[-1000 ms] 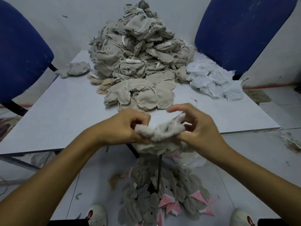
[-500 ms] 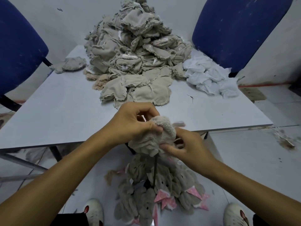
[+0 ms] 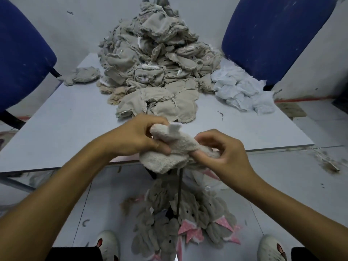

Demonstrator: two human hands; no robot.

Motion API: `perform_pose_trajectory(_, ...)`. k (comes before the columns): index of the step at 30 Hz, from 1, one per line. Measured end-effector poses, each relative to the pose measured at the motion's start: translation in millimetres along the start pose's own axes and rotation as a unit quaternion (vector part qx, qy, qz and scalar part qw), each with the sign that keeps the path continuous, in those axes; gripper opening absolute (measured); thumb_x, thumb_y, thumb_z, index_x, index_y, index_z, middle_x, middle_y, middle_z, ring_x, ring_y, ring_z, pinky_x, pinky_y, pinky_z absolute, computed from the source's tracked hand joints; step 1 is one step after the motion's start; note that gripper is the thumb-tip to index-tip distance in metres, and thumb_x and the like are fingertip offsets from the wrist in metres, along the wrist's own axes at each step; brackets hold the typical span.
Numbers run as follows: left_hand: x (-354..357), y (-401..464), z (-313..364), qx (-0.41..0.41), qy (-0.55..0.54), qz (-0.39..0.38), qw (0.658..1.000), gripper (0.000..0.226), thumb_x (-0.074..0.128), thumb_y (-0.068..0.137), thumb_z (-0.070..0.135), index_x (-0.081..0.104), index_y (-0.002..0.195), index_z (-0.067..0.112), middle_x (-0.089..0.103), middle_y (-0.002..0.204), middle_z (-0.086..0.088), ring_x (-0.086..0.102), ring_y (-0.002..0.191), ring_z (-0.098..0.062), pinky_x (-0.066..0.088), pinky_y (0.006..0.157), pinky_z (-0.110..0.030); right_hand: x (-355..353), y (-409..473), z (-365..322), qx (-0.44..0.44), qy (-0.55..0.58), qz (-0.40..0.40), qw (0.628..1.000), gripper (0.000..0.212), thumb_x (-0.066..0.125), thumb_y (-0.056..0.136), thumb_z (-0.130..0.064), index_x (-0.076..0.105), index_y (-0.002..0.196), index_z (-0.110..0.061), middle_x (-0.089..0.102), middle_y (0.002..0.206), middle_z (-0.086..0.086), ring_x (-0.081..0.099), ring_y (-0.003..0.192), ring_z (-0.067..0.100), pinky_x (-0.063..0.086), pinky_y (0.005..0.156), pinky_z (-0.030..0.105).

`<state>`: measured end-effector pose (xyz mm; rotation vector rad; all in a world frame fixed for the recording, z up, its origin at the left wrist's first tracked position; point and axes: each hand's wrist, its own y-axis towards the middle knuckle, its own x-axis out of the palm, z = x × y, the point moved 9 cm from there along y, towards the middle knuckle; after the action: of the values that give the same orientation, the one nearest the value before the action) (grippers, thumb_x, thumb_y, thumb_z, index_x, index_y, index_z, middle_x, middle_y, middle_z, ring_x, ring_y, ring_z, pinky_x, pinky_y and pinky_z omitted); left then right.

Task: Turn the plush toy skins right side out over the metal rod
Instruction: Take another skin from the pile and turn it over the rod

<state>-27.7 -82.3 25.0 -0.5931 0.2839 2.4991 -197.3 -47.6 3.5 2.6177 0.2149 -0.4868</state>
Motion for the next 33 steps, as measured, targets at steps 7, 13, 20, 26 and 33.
perform_pose_trajectory(7,26.3,-2.1,-11.3,-0.007,0.138,-0.093,0.986,0.033,0.089,0.071,0.019,0.067,0.087,0.038,0.070,0.084,0.013,0.065,0.081,-0.008,0.051,0.073,-0.031,3.8,6.1,-17.9,-0.039,-0.057,0.008,0.998,0.022,0.080,0.078,-0.029,0.074,0.097,-0.019,0.072,0.095,-0.011,0.067,0.089,0.007,0.053,0.080,0.026)
perform_pose_trajectory(13,46.0,4.9,-30.5,-0.057,0.360,-0.087,0.927,0.031,0.083,0.072,0.030,0.053,0.070,0.030,0.051,0.064,0.015,0.051,0.070,-0.007,0.038,0.059,-0.028,18.1,-4.1,-11.4,-0.041,-0.176,-0.044,0.982,0.020,0.083,0.078,-0.028,0.077,0.092,-0.015,0.074,0.088,-0.006,0.065,0.081,0.010,0.050,0.073,0.029)
perform_pose_trajectory(20,48.6,3.6,-26.9,-0.061,0.302,-0.102,0.946,0.023,0.080,0.078,0.034,0.060,0.073,0.026,0.056,0.070,0.011,0.054,0.073,-0.012,0.043,0.062,-0.032,11.6,2.6,-14.2,-0.044,-0.165,-0.038,0.985,0.018,0.079,0.079,-0.033,0.078,0.089,-0.018,0.073,0.083,-0.010,0.063,0.075,0.005,0.049,0.069,0.022)
perform_pose_trajectory(26,23.4,-2.1,-35.5,-0.097,0.319,-0.136,0.933,0.036,0.064,0.078,0.016,0.069,0.062,0.048,0.063,0.059,0.013,0.057,0.063,-0.009,0.043,0.058,-0.022,35.7,4.8,-20.8,-0.123,-0.216,-0.108,0.962,0.026,0.076,0.083,-0.034,0.065,0.066,-0.017,0.052,0.063,-0.010,0.048,0.062,0.010,0.038,0.058,0.029)
perform_pose_trajectory(33,-12.3,3.0,-9.3,-0.069,0.070,-0.036,0.995,0.009,0.079,0.072,0.020,0.075,0.069,0.012,0.069,0.066,0.003,0.060,0.062,-0.008,0.048,0.060,-0.022,5.5,40.7,-11.8,0.028,-0.016,-0.110,0.993,0.014,0.083,0.071,-0.030,0.078,0.083,-0.026,0.073,0.078,-0.014,0.067,0.070,0.000,0.052,0.064,0.018)
